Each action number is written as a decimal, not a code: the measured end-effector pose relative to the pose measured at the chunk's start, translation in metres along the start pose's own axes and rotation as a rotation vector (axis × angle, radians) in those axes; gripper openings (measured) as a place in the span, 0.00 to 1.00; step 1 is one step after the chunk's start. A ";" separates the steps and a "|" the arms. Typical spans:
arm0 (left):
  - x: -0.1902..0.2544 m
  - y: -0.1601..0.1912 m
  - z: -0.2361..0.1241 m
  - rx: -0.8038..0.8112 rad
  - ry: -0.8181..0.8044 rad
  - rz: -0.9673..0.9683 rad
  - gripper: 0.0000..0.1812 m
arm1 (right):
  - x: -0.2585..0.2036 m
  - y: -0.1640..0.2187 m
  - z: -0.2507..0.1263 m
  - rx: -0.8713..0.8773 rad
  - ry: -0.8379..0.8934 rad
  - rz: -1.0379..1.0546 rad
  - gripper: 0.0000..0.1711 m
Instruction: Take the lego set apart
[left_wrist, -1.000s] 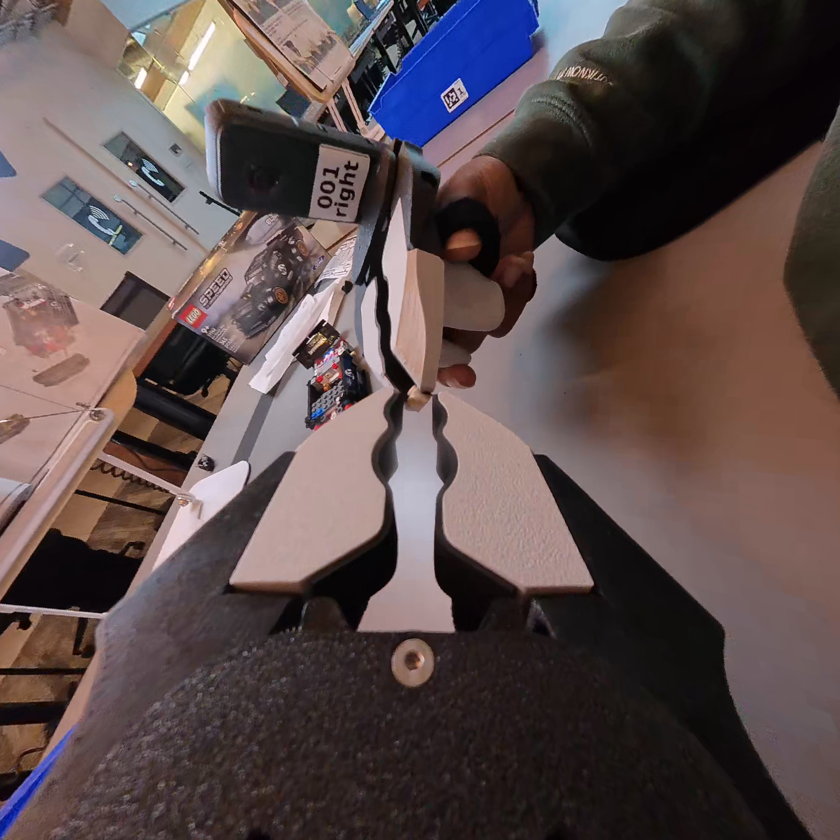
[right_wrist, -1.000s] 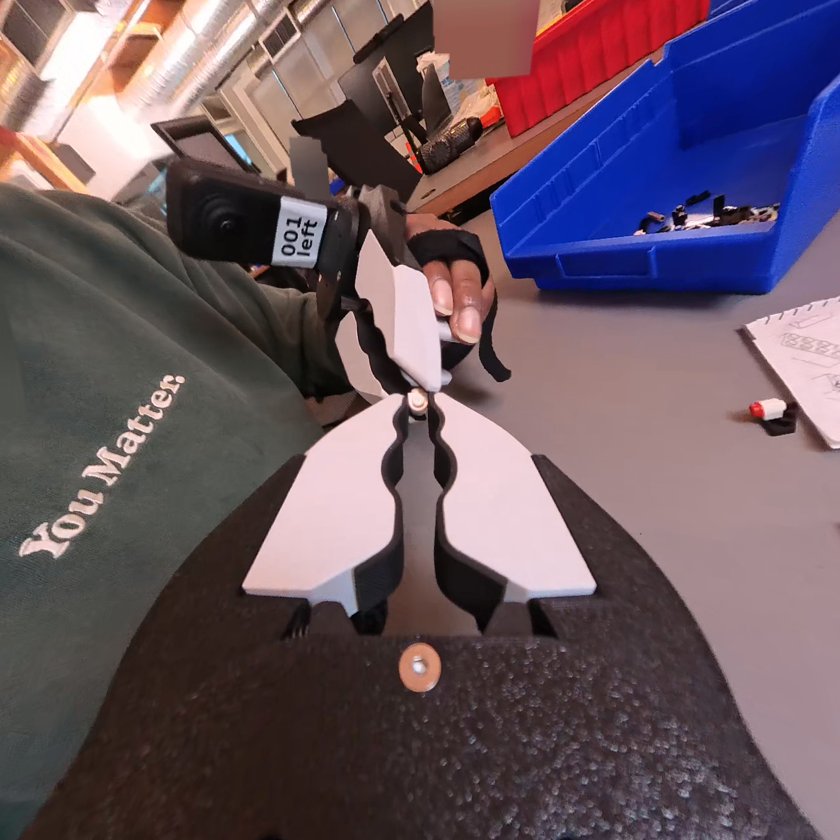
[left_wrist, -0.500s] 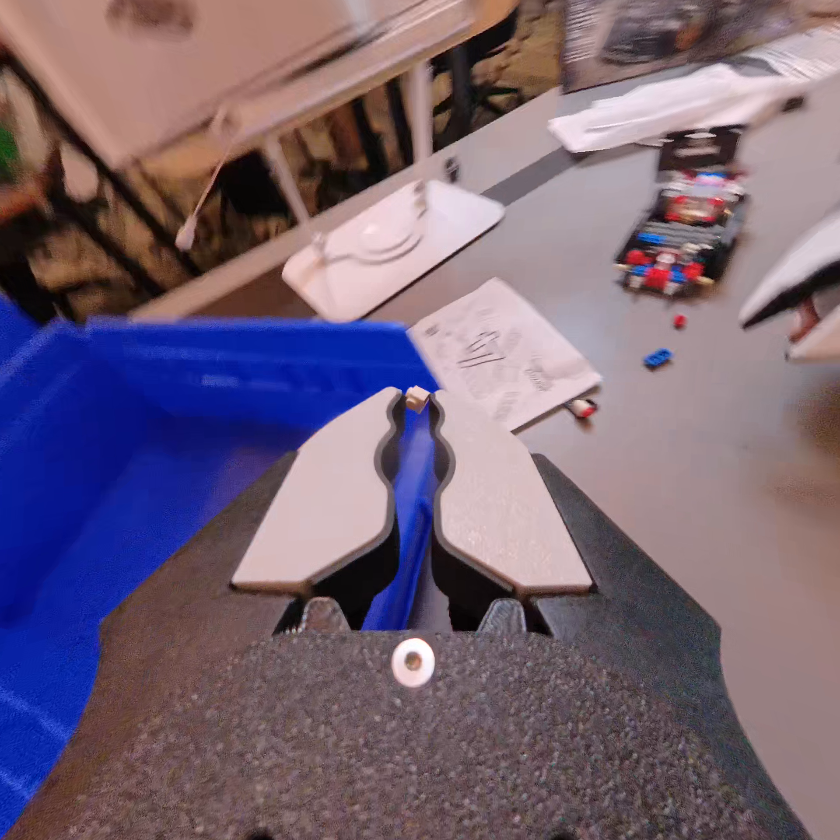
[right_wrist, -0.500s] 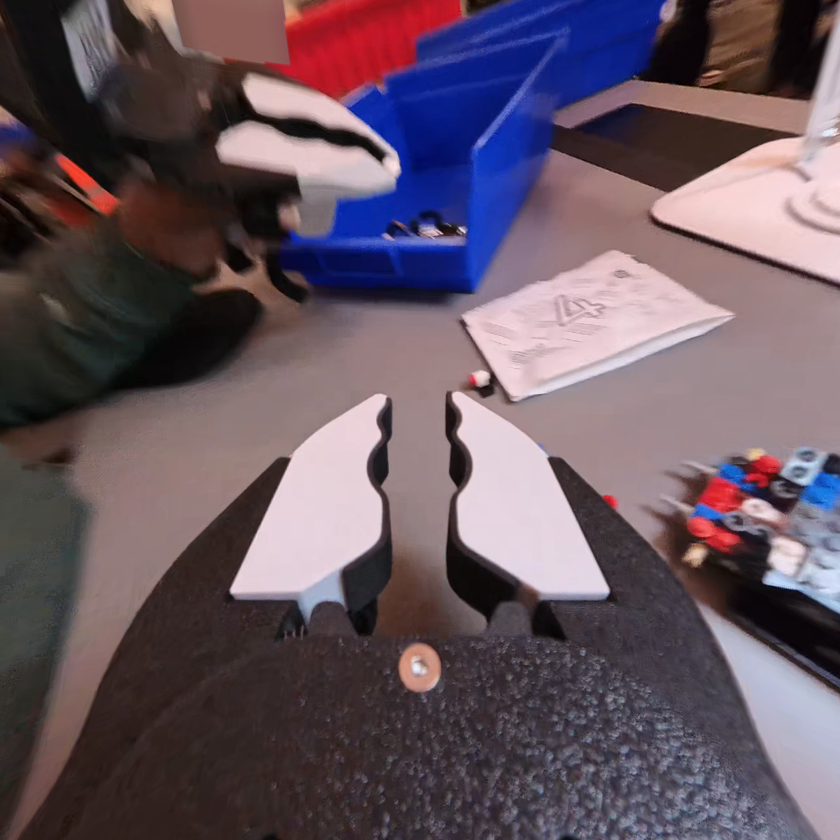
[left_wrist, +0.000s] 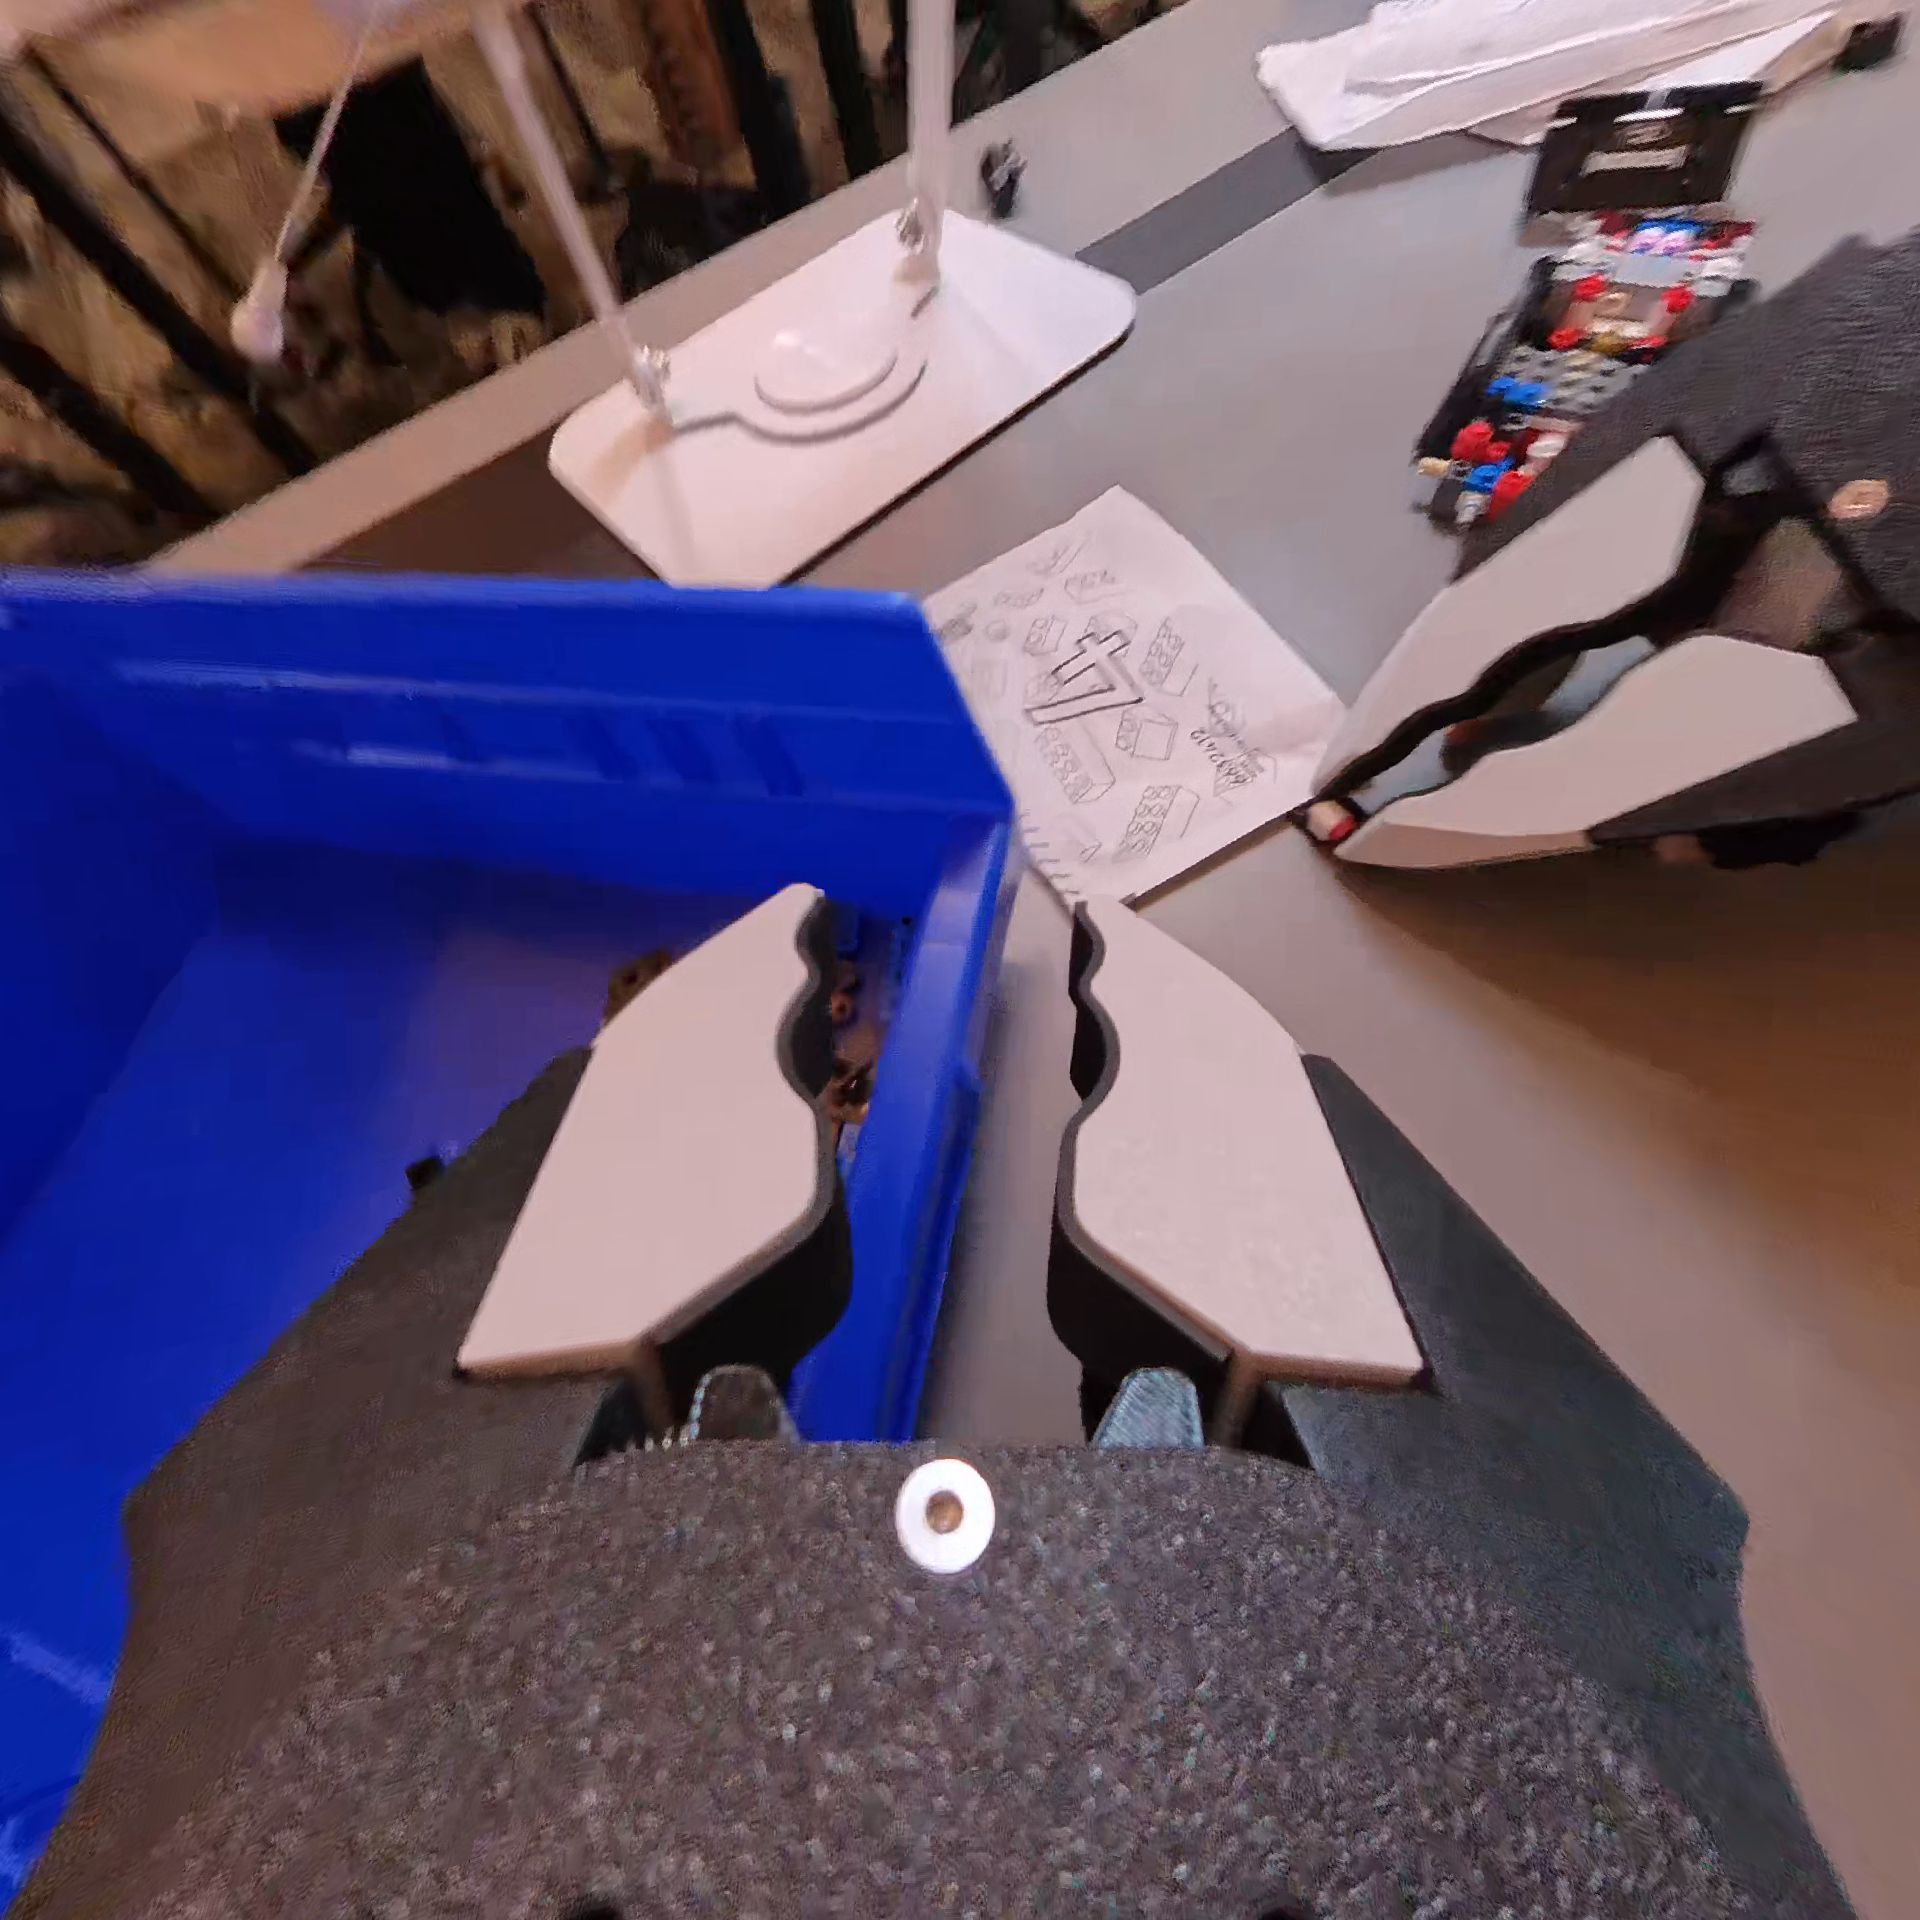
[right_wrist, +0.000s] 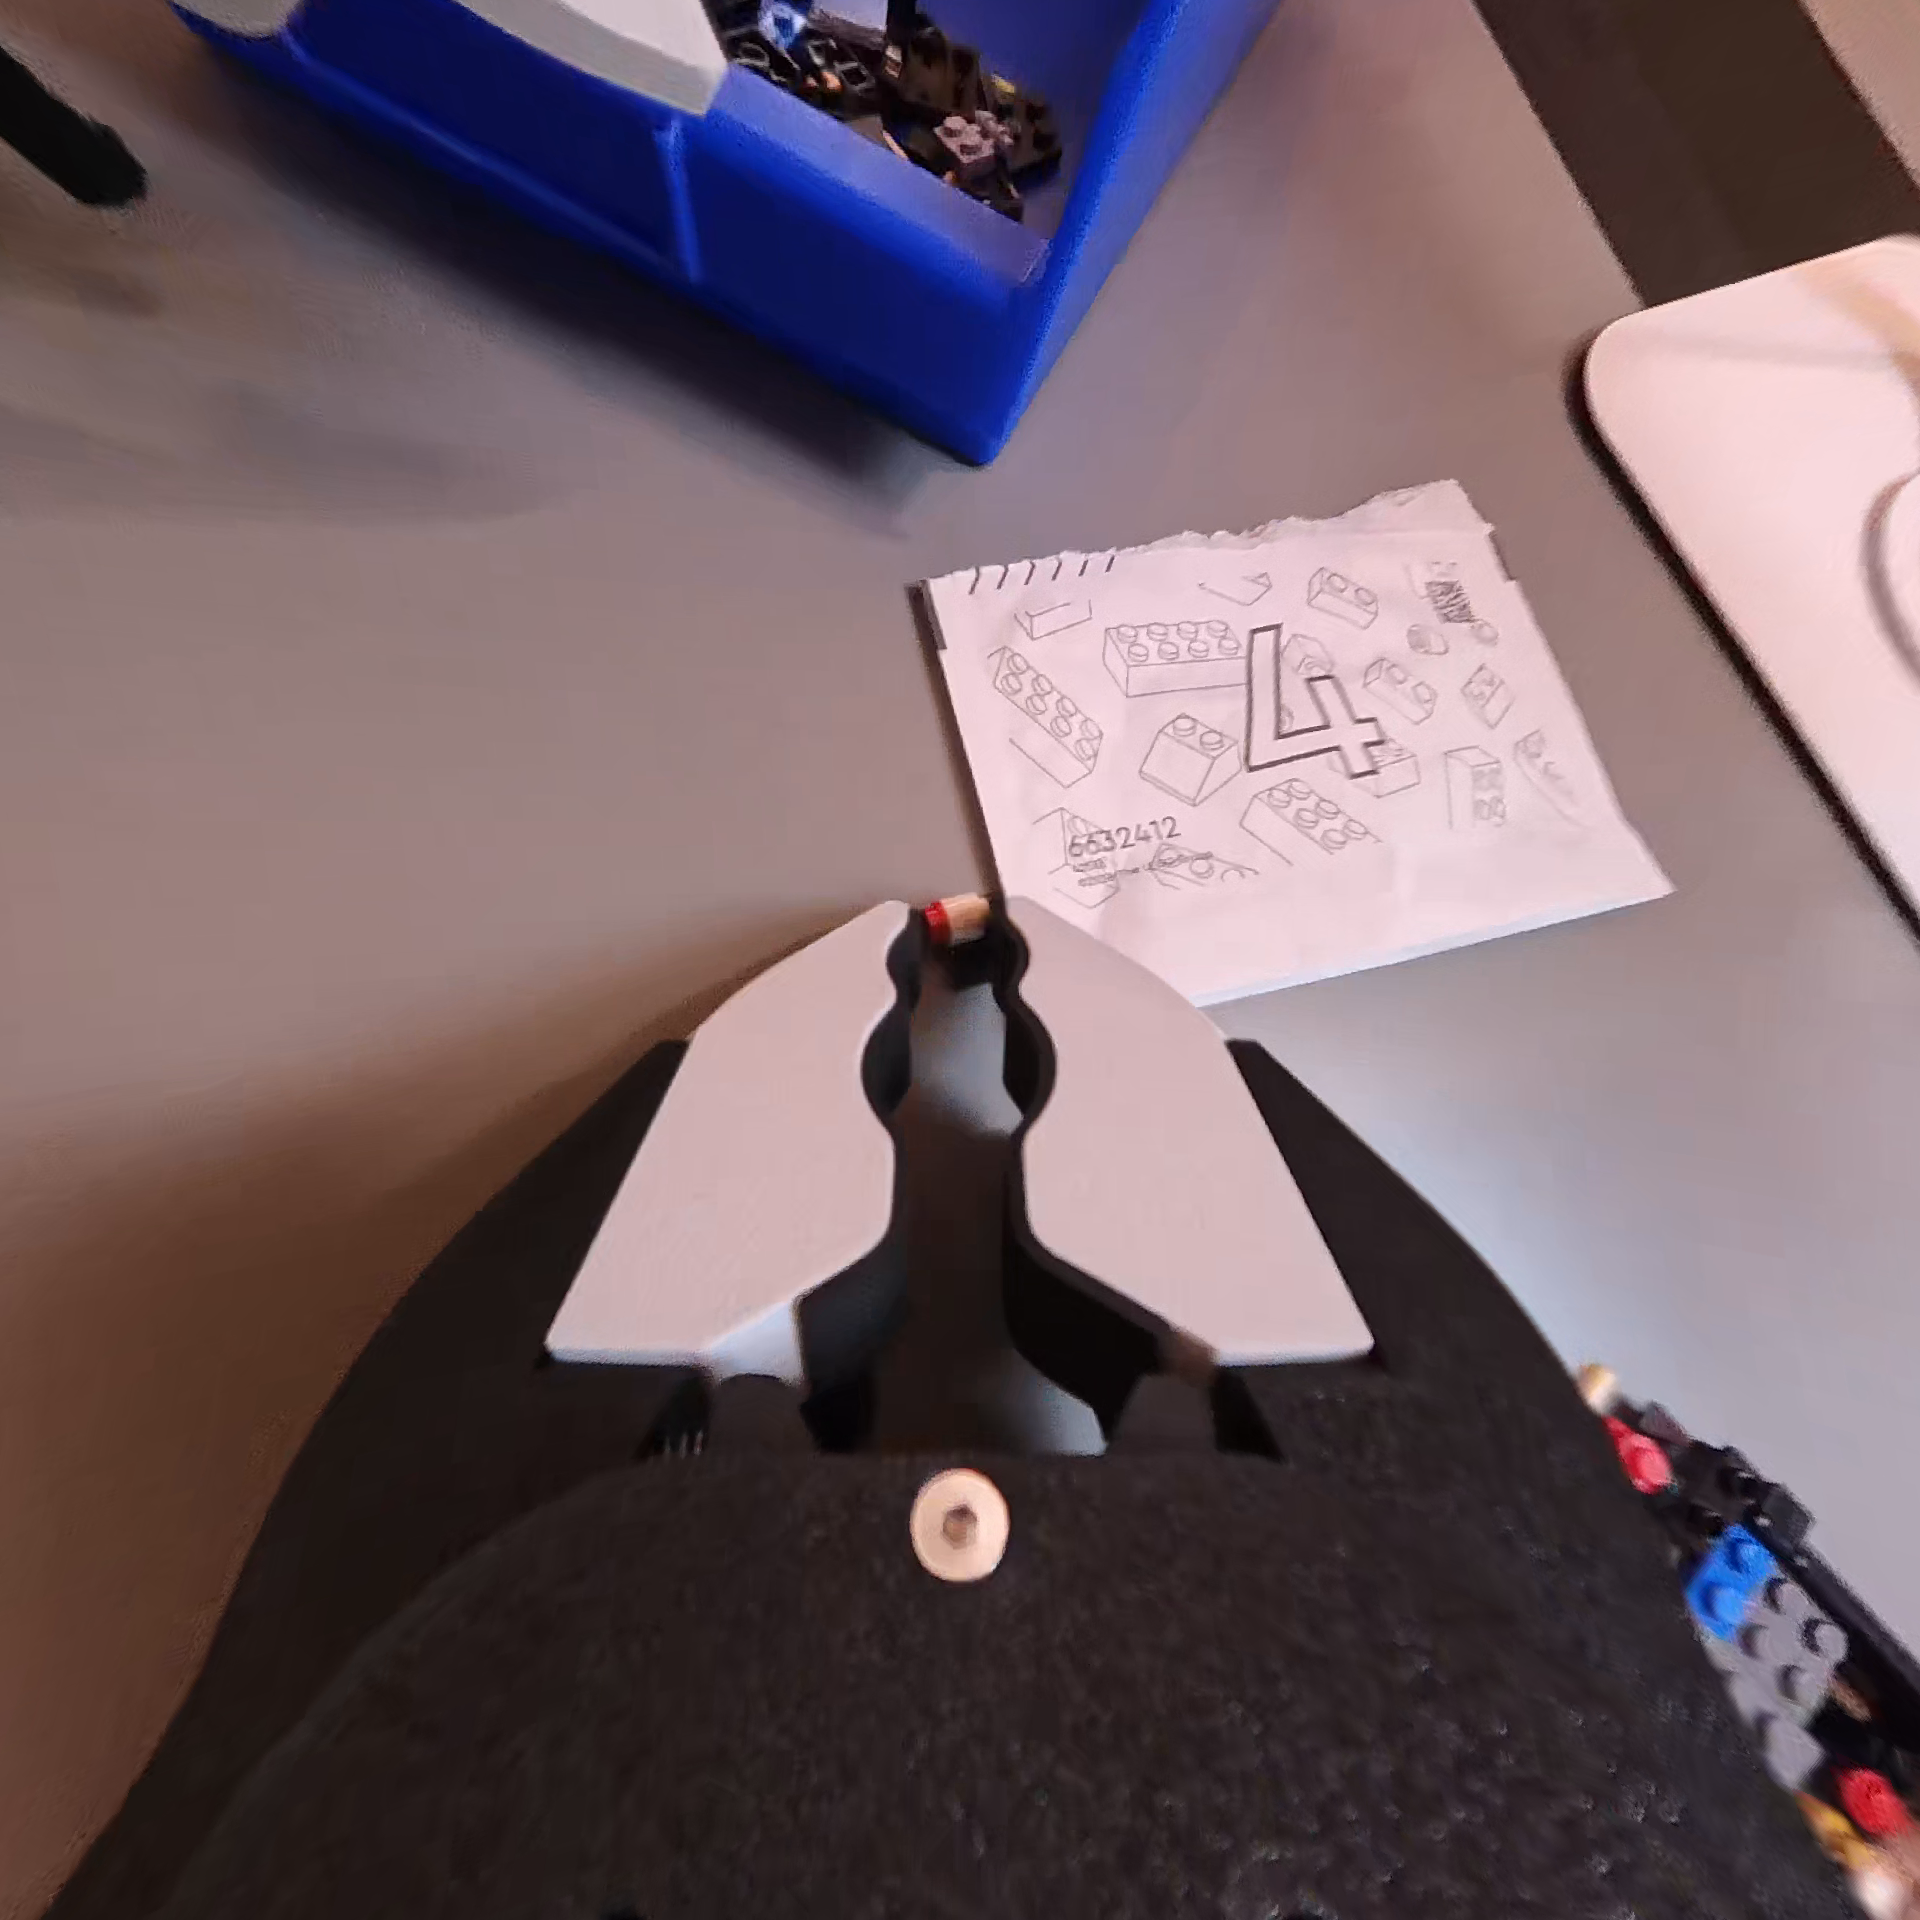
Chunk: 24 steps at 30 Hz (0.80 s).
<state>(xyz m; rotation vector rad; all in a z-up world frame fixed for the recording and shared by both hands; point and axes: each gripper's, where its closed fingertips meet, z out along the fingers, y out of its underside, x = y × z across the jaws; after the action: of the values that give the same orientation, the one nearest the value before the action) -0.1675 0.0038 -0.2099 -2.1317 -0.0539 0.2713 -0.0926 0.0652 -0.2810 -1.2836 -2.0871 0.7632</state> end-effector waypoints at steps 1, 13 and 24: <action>0.008 -0.005 -0.001 0.027 0.021 0.045 0.21 | -0.001 -0.002 -0.001 0.016 0.005 -0.023 0.07; 0.130 -0.048 -0.043 0.440 0.476 0.353 0.12 | -0.057 -0.079 -0.126 0.711 -0.879 0.507 0.07; 0.127 -0.060 -0.053 0.517 0.377 0.402 0.02 | -0.054 -0.087 -0.125 0.731 -0.937 0.629 0.09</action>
<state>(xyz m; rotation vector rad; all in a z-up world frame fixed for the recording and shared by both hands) -0.0287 0.0109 -0.1535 -1.6287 0.6063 0.0953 -0.0333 0.0053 -0.1430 -1.2315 -1.5996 2.5035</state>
